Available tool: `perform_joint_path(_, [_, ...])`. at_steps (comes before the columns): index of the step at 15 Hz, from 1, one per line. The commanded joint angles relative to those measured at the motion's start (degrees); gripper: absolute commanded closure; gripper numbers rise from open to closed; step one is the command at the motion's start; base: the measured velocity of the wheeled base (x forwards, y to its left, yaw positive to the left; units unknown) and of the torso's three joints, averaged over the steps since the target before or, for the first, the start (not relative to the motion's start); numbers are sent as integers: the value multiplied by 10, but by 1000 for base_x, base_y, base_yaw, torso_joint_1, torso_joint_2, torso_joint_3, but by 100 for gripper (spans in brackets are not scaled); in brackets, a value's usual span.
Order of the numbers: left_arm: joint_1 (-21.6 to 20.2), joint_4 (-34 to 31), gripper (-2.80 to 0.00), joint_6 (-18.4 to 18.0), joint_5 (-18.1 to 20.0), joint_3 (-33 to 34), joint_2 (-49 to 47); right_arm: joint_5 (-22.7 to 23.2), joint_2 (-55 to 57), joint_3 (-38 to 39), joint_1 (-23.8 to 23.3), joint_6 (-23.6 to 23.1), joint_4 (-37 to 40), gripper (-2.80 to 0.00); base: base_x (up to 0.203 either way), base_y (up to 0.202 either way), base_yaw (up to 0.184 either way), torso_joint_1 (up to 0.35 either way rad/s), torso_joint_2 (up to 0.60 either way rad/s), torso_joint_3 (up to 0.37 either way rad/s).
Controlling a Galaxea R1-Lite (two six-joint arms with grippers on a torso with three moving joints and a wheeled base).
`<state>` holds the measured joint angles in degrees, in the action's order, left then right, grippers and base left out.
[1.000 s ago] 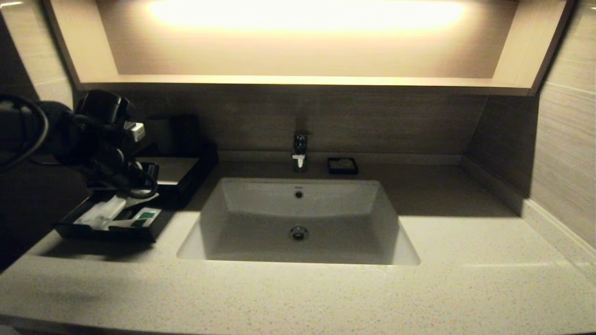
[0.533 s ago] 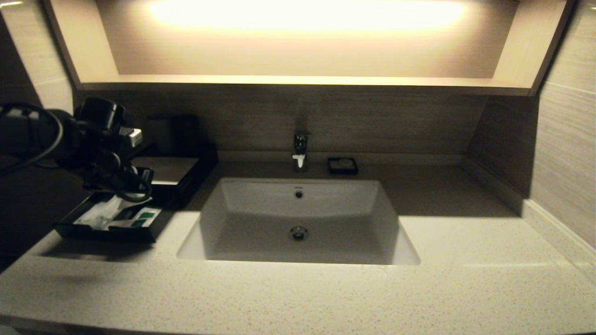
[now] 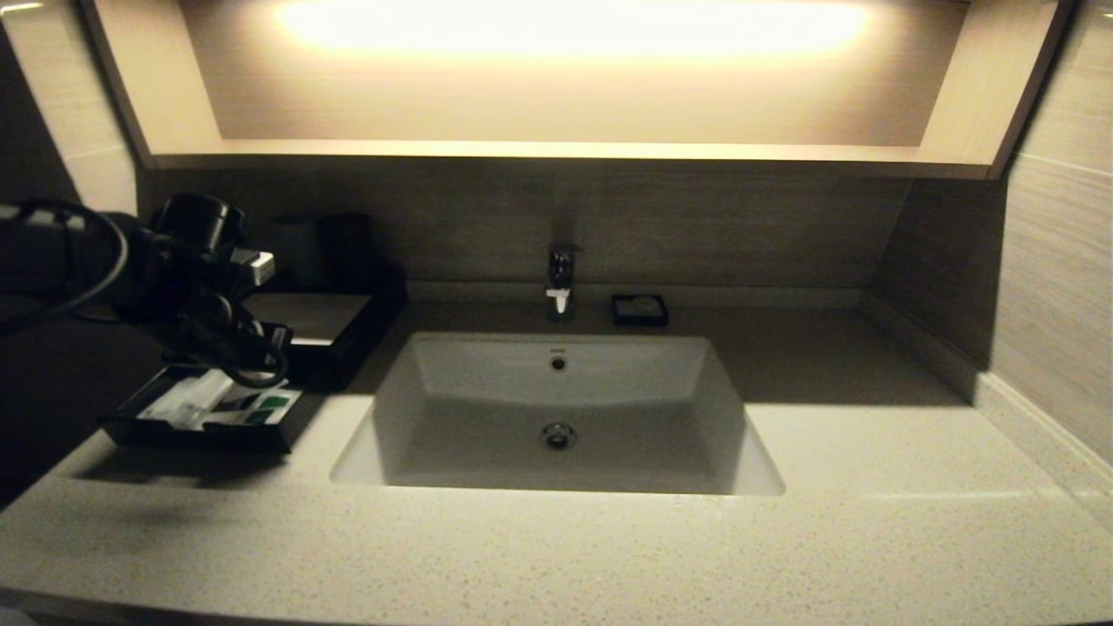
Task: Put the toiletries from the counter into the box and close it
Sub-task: Place the bathroom toiletry into the drawer
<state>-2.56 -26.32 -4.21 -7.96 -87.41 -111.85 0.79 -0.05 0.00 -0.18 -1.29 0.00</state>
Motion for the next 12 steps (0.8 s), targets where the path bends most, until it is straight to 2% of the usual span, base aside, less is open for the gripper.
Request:
perform_joint_path(1, [10, -2, 0, 1, 0, 1, -1, 0, 0, 1, 0, 0, 0, 0, 0, 0, 0, 0, 0, 0])
perform_joint_path(8, [28, -4, 0, -1, 2, 17, -3, 0, 0, 1, 0, 0, 0, 0, 0, 0, 0, 0, 0, 0])
perform_joint_path(11, [27, -1, 0, -31, 1, 16, -4, 0, 0, 1, 0, 0, 0, 0, 0, 0, 0, 0, 0, 0])
perform_joint_path(12, [27, -1, 0, -31, 1, 14, -3, 0, 0, 1, 0, 0, 0, 0, 0, 0, 0, 0, 0, 0])
